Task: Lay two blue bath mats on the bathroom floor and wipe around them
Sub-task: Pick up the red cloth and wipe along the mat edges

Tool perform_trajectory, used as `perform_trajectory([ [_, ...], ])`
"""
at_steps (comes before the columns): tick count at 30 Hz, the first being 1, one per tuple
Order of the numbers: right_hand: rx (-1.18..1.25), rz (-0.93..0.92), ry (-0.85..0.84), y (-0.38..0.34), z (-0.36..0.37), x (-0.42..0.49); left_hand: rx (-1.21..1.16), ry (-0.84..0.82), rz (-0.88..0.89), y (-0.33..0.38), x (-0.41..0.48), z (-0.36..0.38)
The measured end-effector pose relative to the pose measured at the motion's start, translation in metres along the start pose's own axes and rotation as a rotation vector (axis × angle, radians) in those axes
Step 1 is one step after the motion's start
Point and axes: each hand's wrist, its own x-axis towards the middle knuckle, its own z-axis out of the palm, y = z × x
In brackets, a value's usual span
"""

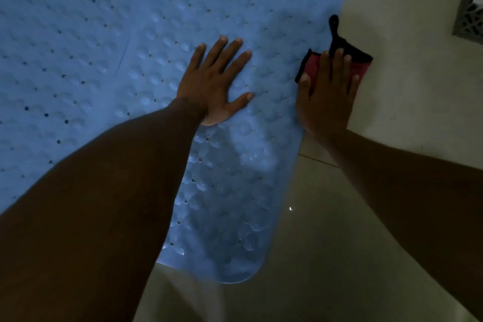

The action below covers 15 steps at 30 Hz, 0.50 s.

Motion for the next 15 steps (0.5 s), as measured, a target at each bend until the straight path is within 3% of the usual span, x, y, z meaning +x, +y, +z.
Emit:
perform_trajectory([
  [15, 0.092, 0.05, -0.001, -0.012, -0.01, -0.114, -0.047, -0.107, -0.046, 0.005, 0.0, -0.002],
])
